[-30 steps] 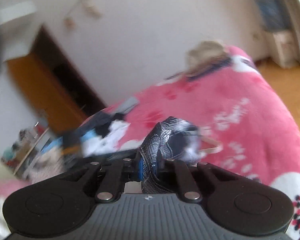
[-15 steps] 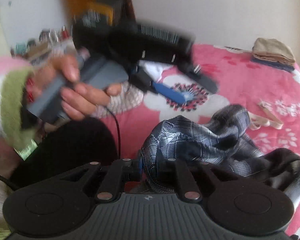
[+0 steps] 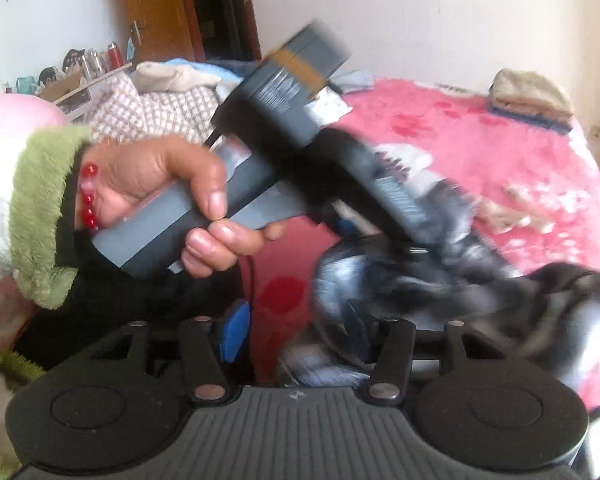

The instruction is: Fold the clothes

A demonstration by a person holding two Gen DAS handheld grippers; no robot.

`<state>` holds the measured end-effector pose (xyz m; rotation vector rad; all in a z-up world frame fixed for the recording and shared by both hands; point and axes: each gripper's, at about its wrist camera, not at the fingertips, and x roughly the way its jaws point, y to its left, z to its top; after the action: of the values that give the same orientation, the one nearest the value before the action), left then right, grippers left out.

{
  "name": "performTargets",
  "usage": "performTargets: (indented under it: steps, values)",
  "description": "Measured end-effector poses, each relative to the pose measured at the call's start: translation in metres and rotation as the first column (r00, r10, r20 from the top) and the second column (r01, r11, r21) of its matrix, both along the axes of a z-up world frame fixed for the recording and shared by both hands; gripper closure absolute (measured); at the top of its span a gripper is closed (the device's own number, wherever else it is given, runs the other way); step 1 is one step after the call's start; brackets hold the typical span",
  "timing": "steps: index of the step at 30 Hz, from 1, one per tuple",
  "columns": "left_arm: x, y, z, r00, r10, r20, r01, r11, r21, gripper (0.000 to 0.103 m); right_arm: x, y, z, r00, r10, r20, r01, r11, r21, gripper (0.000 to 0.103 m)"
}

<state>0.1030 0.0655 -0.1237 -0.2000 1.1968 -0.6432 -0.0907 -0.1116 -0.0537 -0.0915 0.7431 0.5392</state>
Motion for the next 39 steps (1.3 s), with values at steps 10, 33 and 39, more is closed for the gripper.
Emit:
performTargets:
  steps: [10,33,39]
  values:
    - [0.006,0.040,-0.002,0.983,0.166,-0.084,-0.170,0.984,-0.045,0.033,0.138,-0.152,0.009,0.881,-0.435,-0.187,0.468,0.861,0.201,0.046]
    - [0.017,0.036,-0.013,0.962,0.273,0.023,-0.270,0.958,-0.096,0.067,0.001,-0.038,-0.078,0.812,-0.190,-0.552,0.261,0.964,0.053,0.083]
    - [0.018,0.040,-0.016,0.958,0.286,0.003,-0.284,0.951,-0.125,0.066,0.001,-0.065,0.006,0.920,-0.194,-0.341,0.253,0.958,0.135,0.041]
